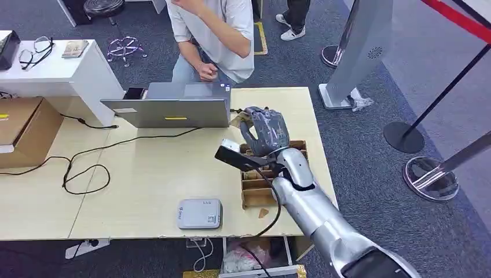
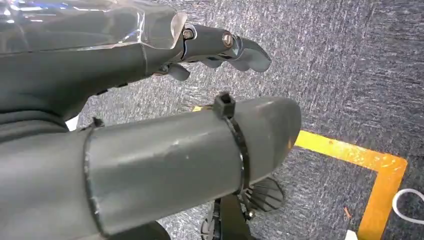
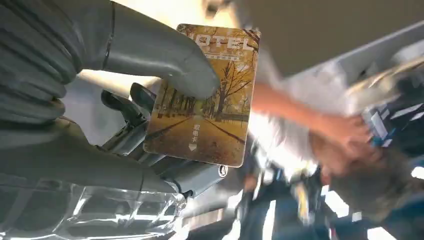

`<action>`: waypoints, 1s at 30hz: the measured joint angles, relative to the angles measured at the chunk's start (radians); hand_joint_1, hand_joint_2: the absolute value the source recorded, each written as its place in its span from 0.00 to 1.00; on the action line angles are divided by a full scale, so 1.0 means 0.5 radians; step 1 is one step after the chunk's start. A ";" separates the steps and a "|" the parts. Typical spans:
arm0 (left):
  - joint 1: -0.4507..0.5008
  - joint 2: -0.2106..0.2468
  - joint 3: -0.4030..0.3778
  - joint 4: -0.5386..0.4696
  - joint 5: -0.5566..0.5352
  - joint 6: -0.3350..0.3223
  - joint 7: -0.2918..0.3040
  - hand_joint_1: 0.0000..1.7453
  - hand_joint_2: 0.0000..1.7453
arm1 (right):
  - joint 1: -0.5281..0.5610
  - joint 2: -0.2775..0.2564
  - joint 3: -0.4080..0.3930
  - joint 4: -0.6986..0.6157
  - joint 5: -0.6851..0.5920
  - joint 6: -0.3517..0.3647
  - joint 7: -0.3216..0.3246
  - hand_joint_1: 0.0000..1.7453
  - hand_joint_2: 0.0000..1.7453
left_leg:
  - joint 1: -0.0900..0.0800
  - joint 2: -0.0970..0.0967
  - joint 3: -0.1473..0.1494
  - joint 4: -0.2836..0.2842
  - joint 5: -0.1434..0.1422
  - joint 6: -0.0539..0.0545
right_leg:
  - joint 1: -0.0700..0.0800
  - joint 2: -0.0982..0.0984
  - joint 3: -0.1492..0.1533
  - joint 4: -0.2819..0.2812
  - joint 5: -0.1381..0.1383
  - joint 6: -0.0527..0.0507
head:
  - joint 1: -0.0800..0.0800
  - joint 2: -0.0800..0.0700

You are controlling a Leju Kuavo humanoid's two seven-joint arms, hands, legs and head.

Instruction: Pass the card to the sensor for recognition and then transmit it.

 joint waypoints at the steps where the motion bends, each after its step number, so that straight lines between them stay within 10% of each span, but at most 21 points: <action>1: -0.001 0.000 0.000 0.000 0.002 -0.001 0.000 0.00 0.00 | 0.036 -0.001 0.001 -0.066 -0.075 0.055 -0.019 1.00 1.00 | 0.000 0.000 0.000 0.000 0.000 0.000 | 0.000 0.000 0.000 0.000 0.000 0.000 | 0.001 0.000; 5: 0.000 0.004 0.000 0.000 0.005 -0.004 -0.001 0.00 0.00 | 0.112 -0.012 0.006 -0.238 -0.237 0.198 -0.068 1.00 1.00 | 0.000 0.000 0.000 0.000 0.000 0.000 | 0.000 0.000 0.000 0.000 0.000 0.000 | 0.001 0.000; 14: 0.010 0.005 0.001 0.000 0.051 0.008 -0.014 0.00 0.00 | 0.268 -0.079 0.133 -0.537 -1.235 1.026 -0.194 1.00 1.00 | 0.000 0.000 0.000 0.000 0.000 0.000 | 0.000 0.000 0.000 0.000 0.000 0.000 | 0.000 0.000; 30: 0.030 0.000 0.006 0.000 0.065 0.025 -0.032 0.00 0.00 | 0.391 -0.085 0.269 -0.491 -1.508 1.171 -0.201 1.00 1.00 | 0.000 0.000 -0.001 0.000 0.000 0.000 | 0.000 0.000 0.000 0.000 -0.001 0.000 | 0.001 0.000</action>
